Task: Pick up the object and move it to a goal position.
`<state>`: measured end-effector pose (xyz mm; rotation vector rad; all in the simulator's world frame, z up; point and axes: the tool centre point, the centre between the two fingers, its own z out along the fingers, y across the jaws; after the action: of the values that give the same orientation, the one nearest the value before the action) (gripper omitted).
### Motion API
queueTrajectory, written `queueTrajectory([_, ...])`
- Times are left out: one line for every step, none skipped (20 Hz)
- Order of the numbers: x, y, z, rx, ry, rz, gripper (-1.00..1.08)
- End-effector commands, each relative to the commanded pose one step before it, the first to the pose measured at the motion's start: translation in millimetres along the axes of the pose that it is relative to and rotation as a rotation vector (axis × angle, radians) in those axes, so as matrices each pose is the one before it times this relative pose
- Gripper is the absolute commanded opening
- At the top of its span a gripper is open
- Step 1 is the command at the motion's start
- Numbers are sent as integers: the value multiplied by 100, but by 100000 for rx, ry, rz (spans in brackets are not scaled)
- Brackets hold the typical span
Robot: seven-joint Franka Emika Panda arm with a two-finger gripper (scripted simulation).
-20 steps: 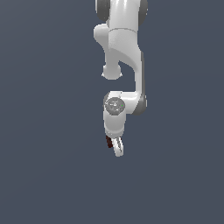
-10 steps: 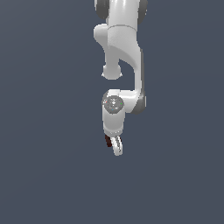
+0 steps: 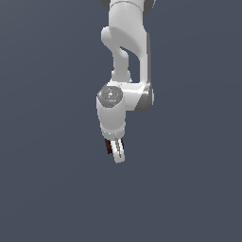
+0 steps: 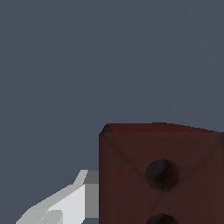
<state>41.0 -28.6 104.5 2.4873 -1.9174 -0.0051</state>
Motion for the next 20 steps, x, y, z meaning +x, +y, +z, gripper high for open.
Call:
queueTrajectory([1346, 234, -2740, 272, 62, 138, -100])
queueTrajectory([530, 106, -1099, 0, 0, 0, -100])
queueTrajectory([533, 105, -1102, 0, 0, 0, -100])
queueTrajectory([565, 112, -1094, -26, 31, 56, -100])
queueTrajectory([536, 102, -1102, 0, 0, 0, -100])
queueTrajectory([535, 99, -1098, 0, 0, 0, -100])
queueTrajectory([550, 101, -1089, -26, 50, 40, -100])
queueTrajectory([534, 94, -1089, 0, 0, 0, -100])
queueTrajectory([532, 91, -1083, 0, 0, 0, -100])
queueTrajectory([530, 88, -1076, -25, 61, 20, -100])
queueTrajectory([529, 85, -1069, 0, 0, 0, -100])
queueTrajectory([526, 82, -1061, 0, 0, 0, -100])
queueTrajectory([500, 70, -1057, -21, 65, -12, -100])
queueTrajectory([521, 74, -1043, 0, 0, 0, -100])
queueTrajectory([517, 71, -1033, 0, 0, 0, -100])
queueTrajectory([513, 67, -1022, 0, 0, 0, -100])
queueTrajectory([462, 44, -1016, -6, 35, -59, -100])
queueTrajectory([504, 58, -995, 0, 0, 0, -100])
queueTrajectory([438, 33, -956, 1, 15, -67, -100])
queueTrajectory([457, 46, -895, 0, 0, 0, -100])
